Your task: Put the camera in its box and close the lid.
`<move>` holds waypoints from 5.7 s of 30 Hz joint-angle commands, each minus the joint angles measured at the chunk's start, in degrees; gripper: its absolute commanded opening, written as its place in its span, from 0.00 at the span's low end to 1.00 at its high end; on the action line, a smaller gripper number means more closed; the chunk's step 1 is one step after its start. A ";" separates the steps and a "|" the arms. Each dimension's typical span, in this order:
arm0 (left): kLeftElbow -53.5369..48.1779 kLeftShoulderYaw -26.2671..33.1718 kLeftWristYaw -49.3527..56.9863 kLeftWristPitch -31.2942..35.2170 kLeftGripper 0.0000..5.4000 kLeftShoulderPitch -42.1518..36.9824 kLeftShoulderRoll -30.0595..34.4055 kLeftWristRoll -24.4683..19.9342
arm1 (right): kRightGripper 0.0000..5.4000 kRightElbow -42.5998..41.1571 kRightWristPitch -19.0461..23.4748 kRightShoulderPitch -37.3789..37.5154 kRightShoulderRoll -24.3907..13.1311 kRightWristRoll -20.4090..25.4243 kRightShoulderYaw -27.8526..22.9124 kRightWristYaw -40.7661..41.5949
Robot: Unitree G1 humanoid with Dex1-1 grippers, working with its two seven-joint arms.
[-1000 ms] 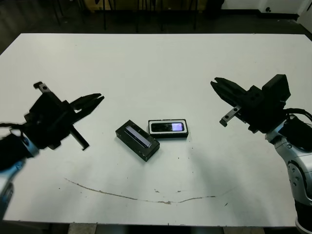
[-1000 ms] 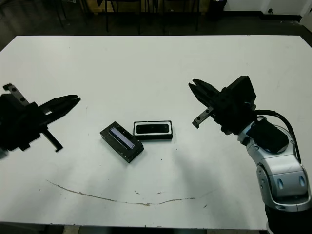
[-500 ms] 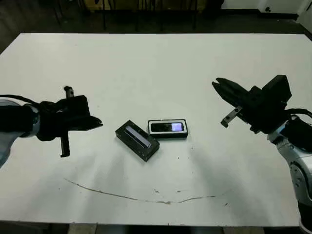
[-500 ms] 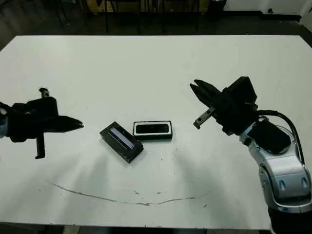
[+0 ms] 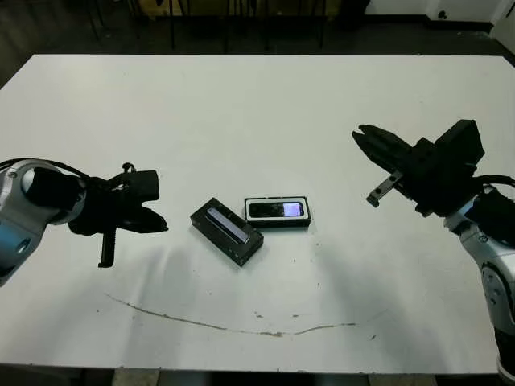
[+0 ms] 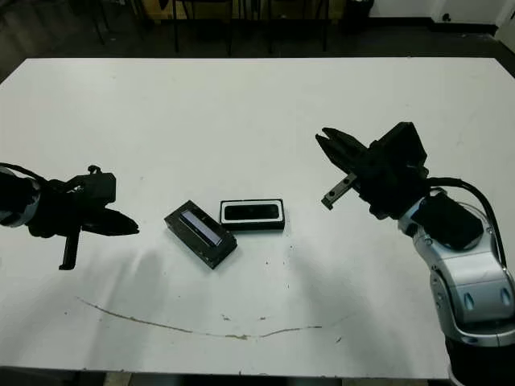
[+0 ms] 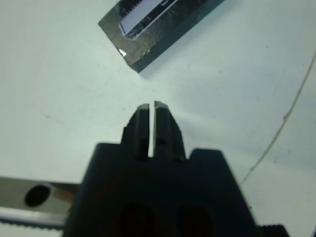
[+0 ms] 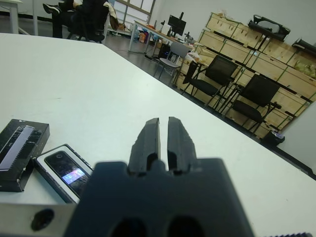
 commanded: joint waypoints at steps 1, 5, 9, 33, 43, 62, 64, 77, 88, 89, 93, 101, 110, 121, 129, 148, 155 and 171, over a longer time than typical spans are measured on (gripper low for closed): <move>1.40 -1.34 -1.17 0.63 0.00 -0.99 -0.56 0.88 | 0.00 0.54 0.19 0.03 -0.85 -0.01 0.38 0.49; 3.08 -1.48 -2.02 1.28 0.00 -1.39 -1.65 0.30 | 0.00 0.48 -0.55 0.40 -0.69 -0.58 0.82 0.19; 3.93 -1.44 -1.98 0.82 0.00 -1.02 -2.50 0.50 | 0.00 -0.02 0.03 0.49 -0.78 -0.82 1.07 -0.09; 7.95 -4.00 -0.77 -0.65 0.00 -1.68 -8.27 3.61 | 0.00 -0.86 0.48 1.30 -0.56 -1.06 0.90 -1.33; 9.70 -3.97 0.73 -2.48 0.00 -1.36 -10.70 4.73 | 0.00 -0.25 1.06 2.39 -0.50 -0.19 0.16 -2.20; 14.97 -7.02 1.79 -4.53 0.00 -3.68 -16.62 7.70 | 0.00 0.17 0.22 3.72 -0.57 1.92 -0.73 -1.68; 15.78 -7.76 1.71 -4.20 0.00 -4.58 -16.96 8.36 | 0.00 0.14 0.64 3.81 -0.57 2.36 -0.96 -1.68; 30.34 -12.95 0.01 -9.47 0.00 -14.59 -22.00 13.00 | 0.00 -0.01 0.36 4.54 -1.47 3.35 -1.87 -0.90; 38.64 -14.82 -1.99 -14.19 0.00 -19.59 -22.93 17.58 | 0.00 -1.24 1.18 5.20 -2.47 2.49 -1.72 -1.13; 39.17 -14.65 -1.98 -14.63 0.00 -19.82 -22.98 17.75 | 0.00 -1.31 1.15 5.24 -2.51 2.49 -1.72 -1.08; 40.51 -14.38 -1.95 -15.36 0.00 -20.59 -23.39 18.37 | 0.00 -1.60 1.36 5.35 -2.54 2.64 -1.69 -1.15; 43.26 -14.73 -1.88 -16.94 0.00 -21.32 -24.85 19.84 | 0.00 -1.87 1.16 5.78 -2.69 2.54 -1.78 -0.89; 43.63 -14.00 -1.75 -16.66 0.00 -21.22 -26.80 19.60 | 0.00 -2.48 1.75 6.48 -2.83 2.79 -1.92 -1.03; 41.70 -11.85 1.23 -16.10 0.00 -20.51 -31.77 18.43 | 0.00 -2.22 1.81 6.87 -2.63 3.20 -1.90 -0.93; 43.15 -12.46 3.03 -17.02 0.00 -21.93 -34.84 19.15 | 0.00 -2.27 1.34 7.70 -2.55 3.55 -2.11 -0.63; 43.35 -12.79 1.38 -18.24 0.00 -22.49 -30.71 22.86 | 0.00 -2.00 1.47 7.78 -2.58 2.98 -1.52 -0.69; 41.45 -12.35 0.80 -17.09 0.00 -21.46 -26.05 24.84 | 0.00 -1.81 1.19 7.34 -2.42 2.87 -1.14 -0.48; 16.24 13.50 11.57 -16.01 0.00 -2.73 -10.97 12.94 | 0.00 -3.01 1.90 7.20 -2.29 3.04 -0.29 -0.78</move>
